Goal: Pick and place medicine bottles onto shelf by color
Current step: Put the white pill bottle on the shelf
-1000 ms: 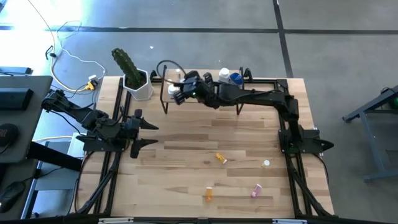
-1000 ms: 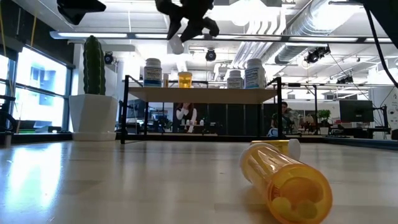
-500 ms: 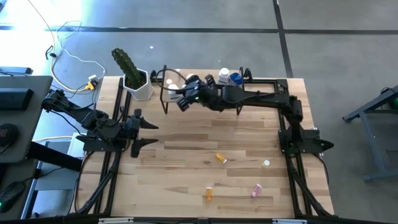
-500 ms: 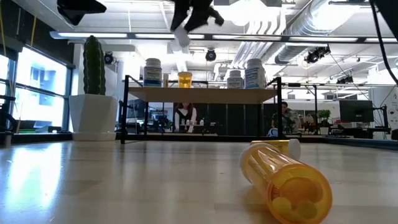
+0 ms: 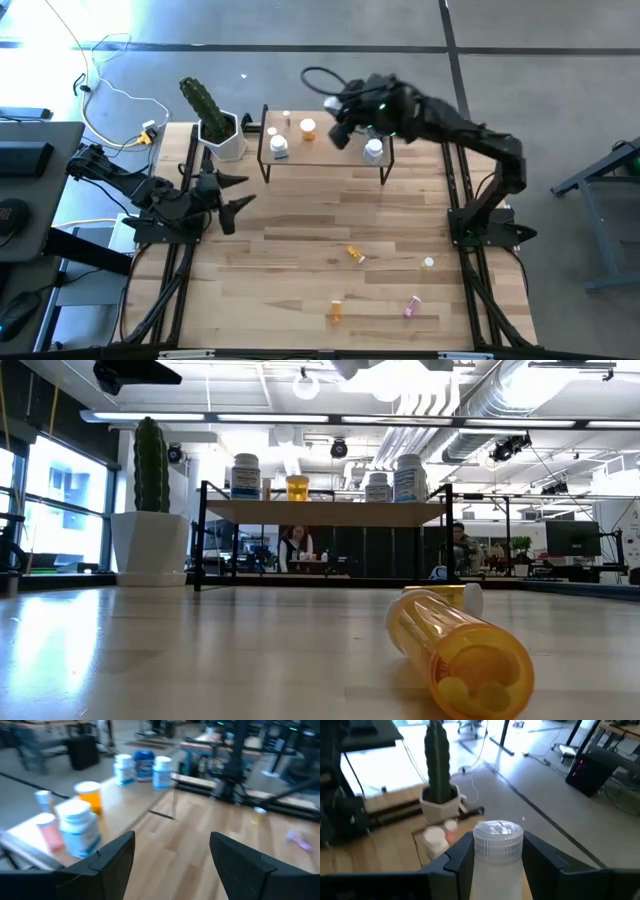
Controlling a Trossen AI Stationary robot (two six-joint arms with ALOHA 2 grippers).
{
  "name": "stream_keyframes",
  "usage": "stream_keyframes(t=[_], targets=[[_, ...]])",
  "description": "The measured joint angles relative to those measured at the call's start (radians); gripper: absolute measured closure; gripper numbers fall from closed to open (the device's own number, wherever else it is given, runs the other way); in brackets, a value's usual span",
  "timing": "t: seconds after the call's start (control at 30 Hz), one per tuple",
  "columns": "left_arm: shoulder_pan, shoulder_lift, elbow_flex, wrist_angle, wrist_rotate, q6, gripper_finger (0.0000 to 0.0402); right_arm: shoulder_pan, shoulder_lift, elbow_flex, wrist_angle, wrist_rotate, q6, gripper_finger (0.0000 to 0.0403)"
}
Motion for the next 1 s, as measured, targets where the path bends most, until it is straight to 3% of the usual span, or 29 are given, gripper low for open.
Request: stream_keyframes(t=[0.1,0.2,0.5,0.77,1.0], targets=[[0.0,0.0,0.0,0.002,-0.08,-0.011,0.0154,-0.039,-0.033,-0.004,-0.092,-0.079,-0.031,0.0274],[0.0,0.0,0.0,0.004,-0.149,-0.017,0.0154,-0.073,-0.092,-0.137,-0.069,-0.171,-0.056,0.0274],[0.0,0.0,0.0,0.017,-0.256,-0.043,0.0154,-0.148,-0.427,-0.7,0.474,-0.4,0.08,0.0274],[0.0,0.0,0.0,0.027,-0.263,-0.046,0.0154,-0.052,-0.526,-1.026,1.065,-0.396,0.095,0.0274],[0.0,0.001,0.0,0.037,-0.27,-0.043,0.0154,0.057,-0.441,-1.121,1.287,-0.239,0.099,0.0274]])
